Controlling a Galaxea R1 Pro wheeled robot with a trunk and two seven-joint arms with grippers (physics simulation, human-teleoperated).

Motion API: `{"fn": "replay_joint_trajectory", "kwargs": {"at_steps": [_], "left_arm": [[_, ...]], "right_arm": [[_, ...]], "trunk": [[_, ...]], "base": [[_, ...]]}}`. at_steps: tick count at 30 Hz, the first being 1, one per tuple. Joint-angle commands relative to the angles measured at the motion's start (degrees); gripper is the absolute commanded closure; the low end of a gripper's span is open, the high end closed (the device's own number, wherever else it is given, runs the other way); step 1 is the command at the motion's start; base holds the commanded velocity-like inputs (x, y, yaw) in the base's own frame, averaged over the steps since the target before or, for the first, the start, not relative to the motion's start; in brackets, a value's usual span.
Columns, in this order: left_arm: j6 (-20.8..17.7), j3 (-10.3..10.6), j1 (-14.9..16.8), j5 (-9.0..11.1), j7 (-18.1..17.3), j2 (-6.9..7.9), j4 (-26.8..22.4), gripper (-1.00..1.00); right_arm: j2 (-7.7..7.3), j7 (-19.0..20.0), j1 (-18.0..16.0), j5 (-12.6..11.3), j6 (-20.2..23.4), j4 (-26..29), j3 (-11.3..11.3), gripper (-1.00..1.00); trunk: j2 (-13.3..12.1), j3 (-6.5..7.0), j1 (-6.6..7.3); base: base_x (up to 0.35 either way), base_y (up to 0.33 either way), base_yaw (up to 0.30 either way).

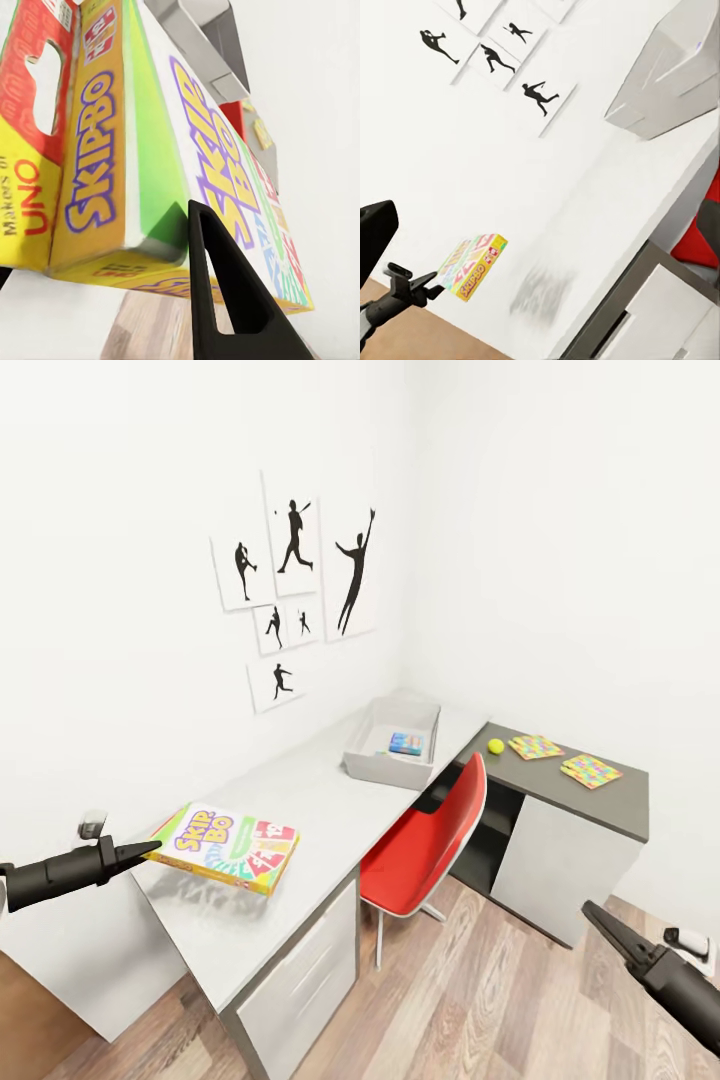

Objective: Put all the toys in the child's room - the three board games (two on the bed and one on the table), the two jigsaw puzzles on the table, and the tennis ball on the table - inside the toy box on the table in the child's room.

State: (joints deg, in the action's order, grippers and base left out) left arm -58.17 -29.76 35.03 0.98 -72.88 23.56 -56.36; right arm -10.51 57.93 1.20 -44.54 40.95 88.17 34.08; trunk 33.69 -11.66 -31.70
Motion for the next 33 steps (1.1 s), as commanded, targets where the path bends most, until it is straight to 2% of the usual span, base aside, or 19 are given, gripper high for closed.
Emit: {"fn": "replay_joint_trajectory", "kwargs": {"at_steps": [1, 4, 7, 9, 14, 33], "left_arm": [[-0.5, 0.0, 0.0, 0.1, -0.2, -0.02, 0.0, 1.0], [-0.5, 0.1, 0.0, 0.1, -0.2, -0.23, 0.0, 1.0], [-0.5, 0.1, 0.0, 0.1, -0.1, -0.44, -0.1, 1.0], [-0.4, 0.1, 0.0, 0.1, -0.1, -0.46, -0.2, 1.0], [-0.3, 0.1, 0.0, 0.1, -0.2, -0.44, -0.2, 1.0], [-0.2, 0.1, 0.0, 0.1, -0.2, -0.32, -0.4, 1.0]], "right_arm": [[0.0, 0.1, 0.0, -0.3, -0.2, 0.1, 0.1, -1.0], [0.05, 0.5, 0.0, -0.4, -3.4, 0.2, 0.2, -1.0], [0.05, 0.5, -0.1, -0.6, -4.4, 0.4, 0.3, -1.0], [0.02, 0.5, -0.1, -0.7, -4.7, 0.3, 0.3, -1.0], [0.05, 0.5, -0.1, -0.7, -4.9, 0.3, 0.3, -1.0], [0.05, 0.6, -0.1, -0.7, -5.1, 0.1, 0.3, -1.0]], "trunk": [[-0.3, 0.11, 0.2], [-1.5, 0.66, 0.86], [-2.7, 1.2, 1.52], [-3.6, 1.58, 1.96], [-3.6, 1.82, 1.96], [-10.8, 6.36, 5.91]], "base": [[0.0, 0.0, -0.01], [0.0, 0.0, -0.004], [0.0, 0.0, -0.001], [0.0, 0.0, -0.014], [0.0, 0.0, -0.125], [0.0, 0.0, -0.201]]}}
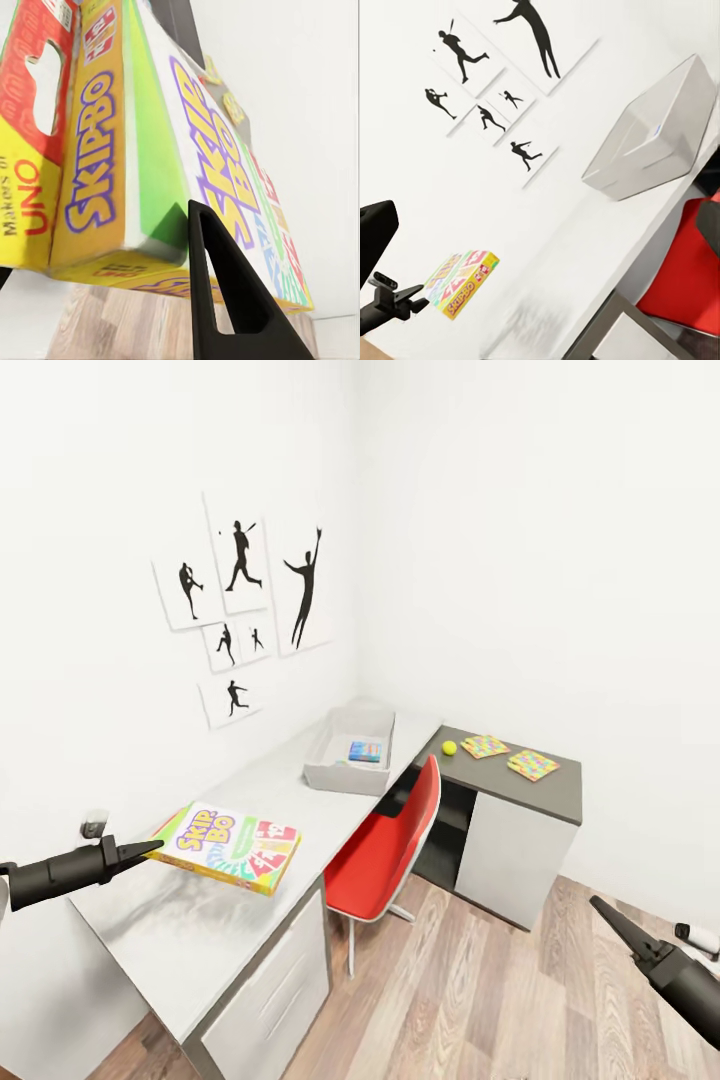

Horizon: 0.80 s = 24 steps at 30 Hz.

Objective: Put all the toys in the child's room - the three board games (two on the bed and one on the table), the two jigsaw puzzles on the table, and the tennis ball on the table - inside the toy box on the table in the child's room.

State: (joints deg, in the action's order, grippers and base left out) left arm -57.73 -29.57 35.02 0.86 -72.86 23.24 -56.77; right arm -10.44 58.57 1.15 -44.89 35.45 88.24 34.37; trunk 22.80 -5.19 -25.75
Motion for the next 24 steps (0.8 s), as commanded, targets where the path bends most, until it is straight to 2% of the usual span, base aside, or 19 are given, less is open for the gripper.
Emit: {"fn": "replay_joint_trajectory", "kwargs": {"at_steps": [1, 15, 20, 24], "left_arm": [[-0.7, 0.0, 0.1, 0.2, -0.2, -0.01, 0.0, 1.0], [-0.9, -0.6, 0.0, 0.5, -0.4, 0.02, -0.1, 1.0], [-0.5, -1.1, 0.0, 1.0, -0.1, 0.04, 0.0, 1.0], [-0.4, -2.0, -0.1, 1.2, 0.0, -0.01, 0.0, 1.0]], "right_arm": [[-0.02, -0.1, 0.0, -0.4, 0.4, 0.0, 0.0, -1.0], [-0.02, -0.1, 0.0, -0.4, 0.3, -0.2, 0.1, -1.0], [0.0, -0.3, 0.0, -0.4, 0.2, -0.1, 0.0, -1.0], [0.0, -0.4, 0.0, -0.3, 0.1, -0.2, 0.1, -1.0]], "trunk": [[0.1, -0.04, -0.04], [0.1, 0.93, -0.04], [0.1, 1.03, -0.04], [0.1, 1.05, -0.04]], "base": [[0.0, 0.0, -0.204], [0.0, 0.0, -0.202], [0.013, -0.001, -0.062], [0.18, -0.084, -0.01]]}}
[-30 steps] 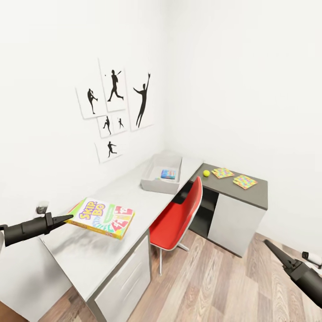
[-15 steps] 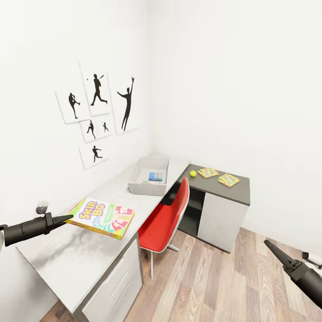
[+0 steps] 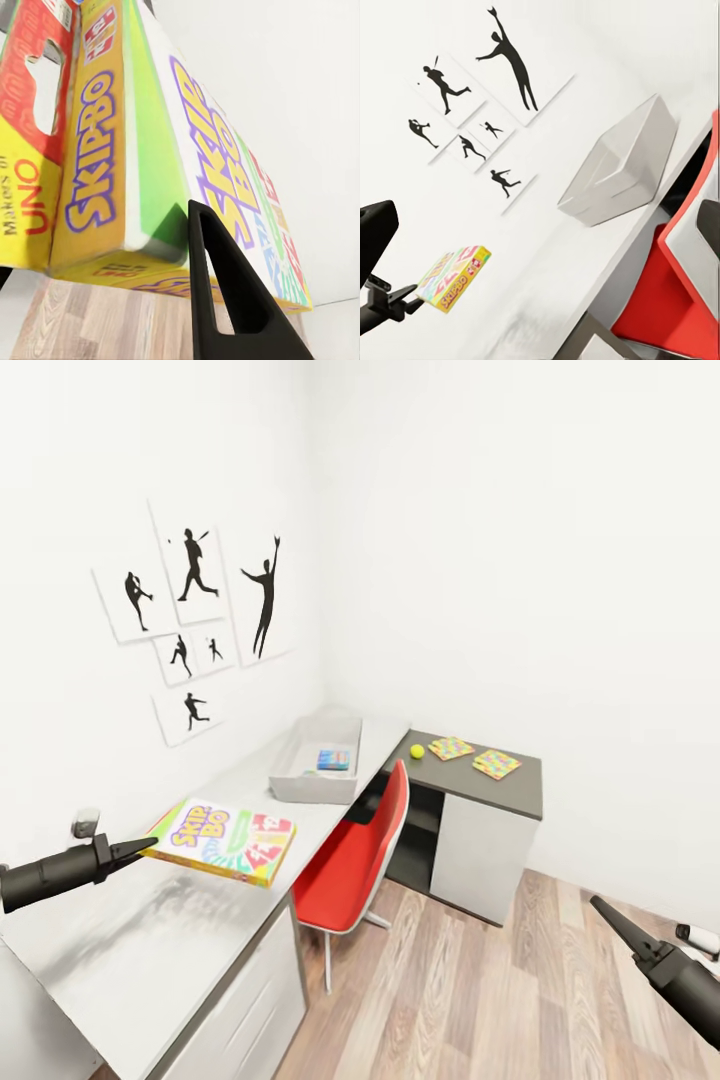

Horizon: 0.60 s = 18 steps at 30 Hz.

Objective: Put all the toys in the child's room - the three board games (two on the bed and one on the table), the two jigsaw puzzles on the table, and the tennis ball on the table - inside the toy box on the table in the child's room.

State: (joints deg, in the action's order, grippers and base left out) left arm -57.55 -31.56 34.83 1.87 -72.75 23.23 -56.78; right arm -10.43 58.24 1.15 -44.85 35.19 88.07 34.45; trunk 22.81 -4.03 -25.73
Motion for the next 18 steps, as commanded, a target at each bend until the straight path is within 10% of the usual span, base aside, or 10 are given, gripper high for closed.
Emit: {"fn": "replay_joint_trajectory", "kwargs": {"at_steps": [1, 18], "left_arm": [[-0.6, -0.5, 0.0, 0.2, -0.2, -0.06, 0.0, 1.0], [-0.5, -1.0, 0.0, 0.2, -0.1, -0.22, 0.0, 1.0]], "right_arm": [[-0.03, -0.1, 0.0, -0.4, 0.4, 0.0, 0.0, -1.0], [-0.03, -0.3, 0.0, -0.5, 0.8, 0.2, 0.0, -1.0]], "trunk": [[0.1, -0.11, -0.06], [0.1, -0.11, -0.06]], "base": [[0.206, -0.136, -0.003], [0.125, -0.106, 0.0]]}}
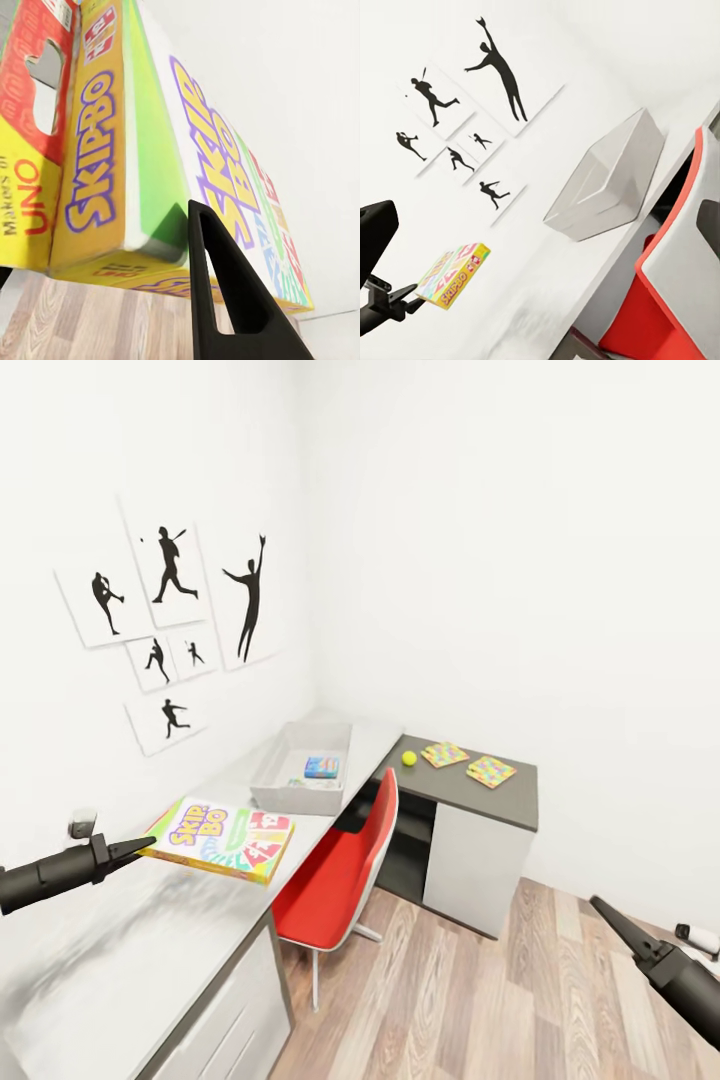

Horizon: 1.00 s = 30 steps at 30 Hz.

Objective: Put all the toys in the child's room - the three board games (two on the bed and one on the table), the two jigsaw puzzles on the table, and the tennis ball on the table - inside the toy box on the table in the child's room.

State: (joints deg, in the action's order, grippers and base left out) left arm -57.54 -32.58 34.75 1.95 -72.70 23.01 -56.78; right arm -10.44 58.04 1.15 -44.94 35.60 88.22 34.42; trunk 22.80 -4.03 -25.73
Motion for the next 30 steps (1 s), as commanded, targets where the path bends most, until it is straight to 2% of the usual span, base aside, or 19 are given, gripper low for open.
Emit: {"fn": "replay_joint_trajectory", "kwargs": {"at_steps": [1, 14, 30], "left_arm": [[-0.6, 0.0, 0.1, 0.2, -0.1, 0.01, 0.0, 1.0], [-0.5, 0.0, 0.1, 0.2, 0.0, -0.07, 0.0, 1.0], [-0.5, 0.0, 0.0, 0.0, 0.1, -0.07, 0.0, 1.0]], "right_arm": [[-0.02, -0.1, 0.0, -0.4, 0.4, 0.0, 0.0, -1.0], [0.03, 0.0, 0.0, -0.3, 0.0, 0.0, -0.1, -1.0], [0.07, 0.0, 0.0, -0.3, -0.1, 0.0, -0.1, -1.0]], "trunk": [[0.1, -0.11, -0.05], [0.1, -0.11, -0.05], [0.1, -0.11, -0.05]], "base": [[0.141, -0.001, 0.0], [0.177, -0.019, 0.0], [0.214, -0.193, 0.0]]}}
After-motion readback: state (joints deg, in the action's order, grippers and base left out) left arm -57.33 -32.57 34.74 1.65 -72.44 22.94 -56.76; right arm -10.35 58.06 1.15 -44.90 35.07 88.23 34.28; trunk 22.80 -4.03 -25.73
